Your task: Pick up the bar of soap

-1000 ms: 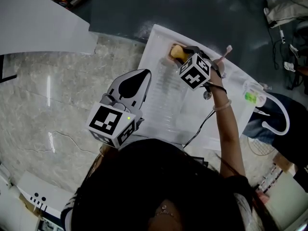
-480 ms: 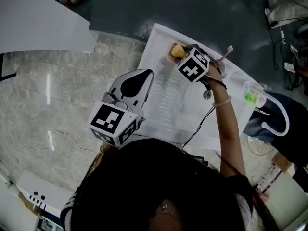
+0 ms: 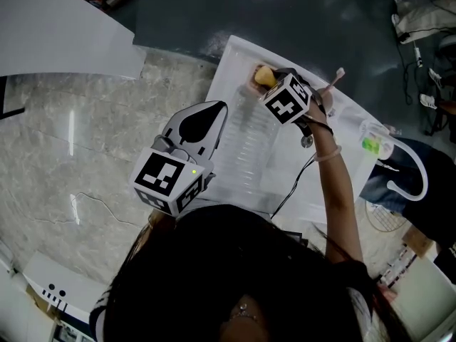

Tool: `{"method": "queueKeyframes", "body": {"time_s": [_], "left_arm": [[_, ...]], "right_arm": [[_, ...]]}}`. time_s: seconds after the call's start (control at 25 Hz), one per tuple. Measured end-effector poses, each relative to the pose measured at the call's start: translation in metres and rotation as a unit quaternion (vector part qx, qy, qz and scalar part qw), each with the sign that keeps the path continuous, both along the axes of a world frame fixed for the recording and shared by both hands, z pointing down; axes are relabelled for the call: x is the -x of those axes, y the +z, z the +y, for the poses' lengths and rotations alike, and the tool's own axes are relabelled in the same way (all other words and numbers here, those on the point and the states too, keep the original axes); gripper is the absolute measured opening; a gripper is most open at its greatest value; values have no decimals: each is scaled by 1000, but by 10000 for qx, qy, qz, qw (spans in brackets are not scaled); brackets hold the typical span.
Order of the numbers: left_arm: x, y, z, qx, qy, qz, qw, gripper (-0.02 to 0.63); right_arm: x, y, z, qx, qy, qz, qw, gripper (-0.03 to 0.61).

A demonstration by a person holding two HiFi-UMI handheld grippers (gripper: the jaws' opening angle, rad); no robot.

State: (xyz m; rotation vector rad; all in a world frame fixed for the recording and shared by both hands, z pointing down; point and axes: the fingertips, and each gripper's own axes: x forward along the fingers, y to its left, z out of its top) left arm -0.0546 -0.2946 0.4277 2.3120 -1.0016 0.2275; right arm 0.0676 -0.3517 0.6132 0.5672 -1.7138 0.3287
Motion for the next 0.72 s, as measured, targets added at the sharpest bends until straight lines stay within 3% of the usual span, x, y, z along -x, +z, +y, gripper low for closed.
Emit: {"method": "queueKeyframes", "body": {"time_s": [0.72], "left_arm": [[-17,-23,11,-272,237,-160,9992,0]], "right_arm": [[-2,-42,2,-465,799,-940,9913,184]]}}
